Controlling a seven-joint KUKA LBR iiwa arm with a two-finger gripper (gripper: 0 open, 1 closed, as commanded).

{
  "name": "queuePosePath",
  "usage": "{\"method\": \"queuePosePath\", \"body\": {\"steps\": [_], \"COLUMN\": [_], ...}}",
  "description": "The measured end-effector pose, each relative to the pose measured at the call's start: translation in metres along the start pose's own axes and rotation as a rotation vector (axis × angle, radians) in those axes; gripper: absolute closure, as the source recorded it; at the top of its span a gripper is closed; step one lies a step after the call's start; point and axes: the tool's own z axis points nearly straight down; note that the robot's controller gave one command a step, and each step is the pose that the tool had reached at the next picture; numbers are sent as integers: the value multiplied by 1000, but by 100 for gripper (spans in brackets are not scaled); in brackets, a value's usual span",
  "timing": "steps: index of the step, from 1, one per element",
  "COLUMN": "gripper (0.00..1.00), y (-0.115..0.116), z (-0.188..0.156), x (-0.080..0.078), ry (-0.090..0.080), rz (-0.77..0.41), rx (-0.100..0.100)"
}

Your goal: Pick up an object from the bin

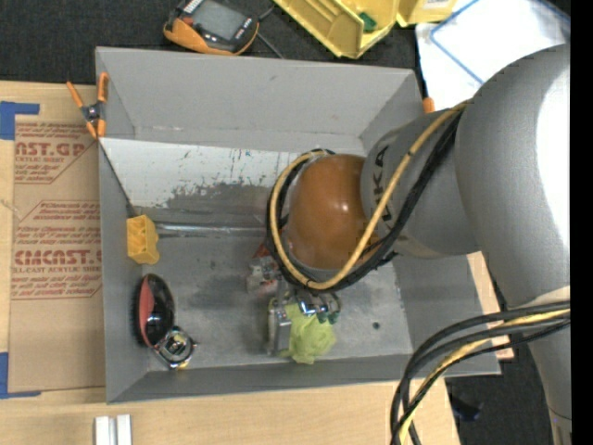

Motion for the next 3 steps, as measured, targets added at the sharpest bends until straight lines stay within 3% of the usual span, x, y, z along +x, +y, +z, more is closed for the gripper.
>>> {"method": "queuePosePath", "body": {"steps": [1, 2, 3], "gripper": [100, 100, 100], "y": [38, 38, -8], "z": [-88, -88, -144], "x": [25, 25, -13], "ry": [-5, -5, -12], "rz": [21, 21, 195], "rx": [-5, -5, -6]}}
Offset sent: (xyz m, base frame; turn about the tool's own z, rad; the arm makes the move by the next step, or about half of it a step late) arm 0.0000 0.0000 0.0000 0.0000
